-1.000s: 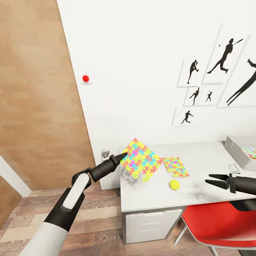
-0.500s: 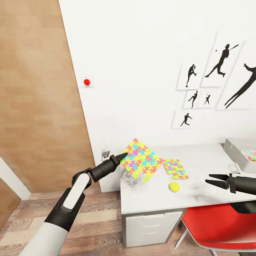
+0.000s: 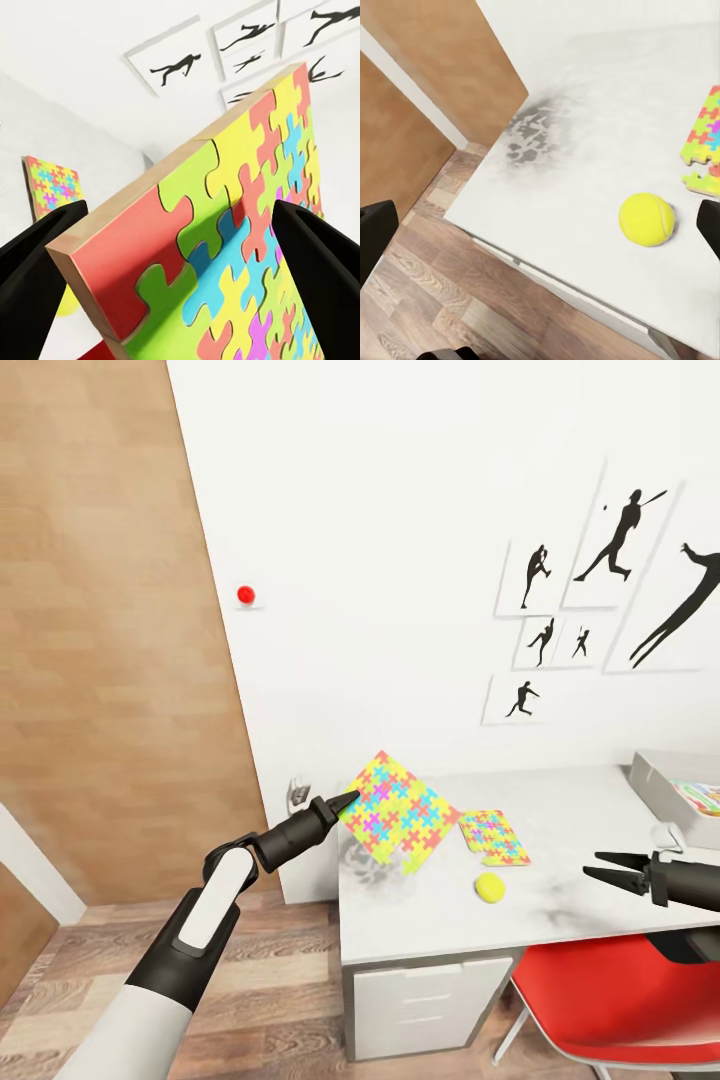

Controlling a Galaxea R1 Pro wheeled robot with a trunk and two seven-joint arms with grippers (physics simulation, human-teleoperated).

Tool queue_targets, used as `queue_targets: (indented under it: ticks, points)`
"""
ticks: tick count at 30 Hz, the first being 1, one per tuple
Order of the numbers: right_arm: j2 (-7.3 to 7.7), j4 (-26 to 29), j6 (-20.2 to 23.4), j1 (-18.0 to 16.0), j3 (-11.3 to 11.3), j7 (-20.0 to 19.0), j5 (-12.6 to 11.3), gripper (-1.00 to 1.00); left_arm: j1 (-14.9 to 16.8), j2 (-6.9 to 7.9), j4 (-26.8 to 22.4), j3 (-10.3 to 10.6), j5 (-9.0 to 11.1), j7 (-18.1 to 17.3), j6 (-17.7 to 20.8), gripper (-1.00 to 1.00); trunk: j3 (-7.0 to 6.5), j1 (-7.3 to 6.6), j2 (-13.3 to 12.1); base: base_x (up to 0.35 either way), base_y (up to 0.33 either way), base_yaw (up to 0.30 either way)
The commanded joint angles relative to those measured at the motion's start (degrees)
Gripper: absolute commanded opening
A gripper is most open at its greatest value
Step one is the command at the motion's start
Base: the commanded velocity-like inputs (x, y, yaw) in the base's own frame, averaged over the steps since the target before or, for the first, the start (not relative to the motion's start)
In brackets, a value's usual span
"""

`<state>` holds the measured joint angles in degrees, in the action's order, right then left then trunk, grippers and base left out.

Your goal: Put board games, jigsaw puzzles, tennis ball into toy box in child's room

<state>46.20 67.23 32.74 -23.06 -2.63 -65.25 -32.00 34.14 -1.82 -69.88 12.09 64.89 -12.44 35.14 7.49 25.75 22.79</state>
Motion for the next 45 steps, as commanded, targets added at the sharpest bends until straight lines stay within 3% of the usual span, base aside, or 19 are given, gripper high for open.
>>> queue_targets:
  ticks: [1,12,24,39,45]
  points:
    - [0.03,-0.1,0.2,0.0,-0.1,-0.1,-0.4,1.00,0.1,-0.02,0.0,-0.1,0.0,-0.1,0.3,-1.00,0.12,0.04,0.1,0.000,0.000,0.000]
    - [0.10,-0.1,-0.1,0.1,-2.8,-0.4,-0.7,1.00,0.1,-0.03,0.0,-0.1,-0.9,-0.1,0.3,-1.00,0.09,0.04,0.1,0.000,0.000,0.000]
    - [0.33,0.5,-0.1,0.4,-3.6,-0.7,-0.8,1.00,0.1,-0.08,0.0,-0.1,-1.1,0.0,0.3,-1.00,0.09,0.04,0.1,0.000,-0.012,0.000]
    - [0.59,2.5,0.9,1.1,-3.9,-0.7,-0.7,1.00,0.1,-0.13,0.0,0.0,-1.2,0.0,0.2,-1.00,0.09,0.04,0.1,0.000,-0.230,0.000]
    - [0.43,4.0,1.0,2.1,-4.9,-0.6,-0.7,1.00,0.1,-0.25,0.0,0.8,-2.9,-0.1,0.3,-1.00,0.05,0.04,0.1,0.000,-0.295,0.000]
